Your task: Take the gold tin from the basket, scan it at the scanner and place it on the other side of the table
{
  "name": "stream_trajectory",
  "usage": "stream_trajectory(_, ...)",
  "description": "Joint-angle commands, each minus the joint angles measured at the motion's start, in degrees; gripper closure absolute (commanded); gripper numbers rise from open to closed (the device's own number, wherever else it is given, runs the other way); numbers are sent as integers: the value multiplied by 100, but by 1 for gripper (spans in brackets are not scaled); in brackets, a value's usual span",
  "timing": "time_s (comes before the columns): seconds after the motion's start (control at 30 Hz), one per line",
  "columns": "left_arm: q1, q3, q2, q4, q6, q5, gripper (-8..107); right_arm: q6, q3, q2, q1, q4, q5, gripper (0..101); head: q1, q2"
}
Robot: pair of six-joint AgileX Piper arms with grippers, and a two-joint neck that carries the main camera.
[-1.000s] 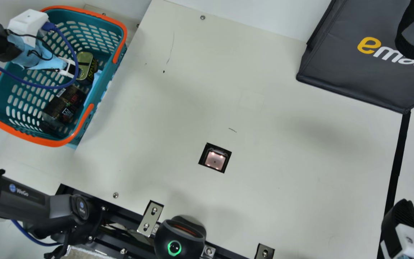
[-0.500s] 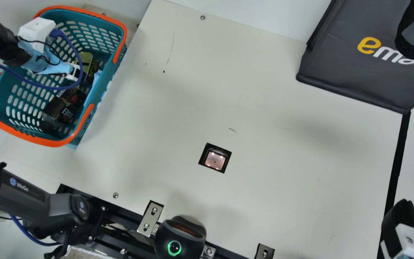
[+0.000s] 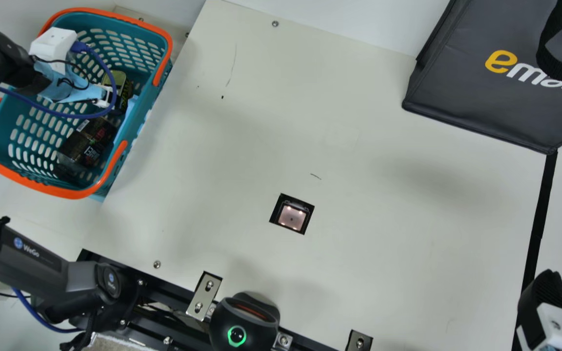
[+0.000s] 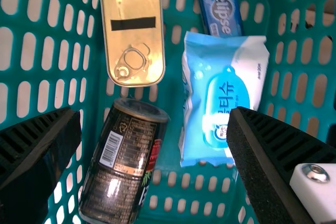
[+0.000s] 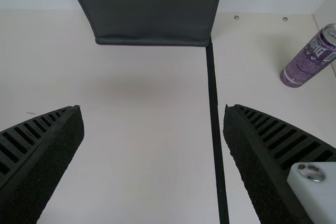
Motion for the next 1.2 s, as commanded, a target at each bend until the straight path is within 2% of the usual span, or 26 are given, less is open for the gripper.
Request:
stream_trajectory(0.0,-22,16,18,-16,-119,-146,9,0,0,0,0,0,0,6,-166,23)
stream_trajectory(0.33,-232,160,167,114,-869,-960,9,0,0,0,0,0,0,6,-166,23)
stream_trajectory(0.73,-535,354,505,774,-1901,-1934,9,0,0,0,0,0,0,6,-166,23)
stream_trajectory(1.17,-708,326,983,1018,-2353,-2511,9,0,0,0,0,0,0,6,-166,23)
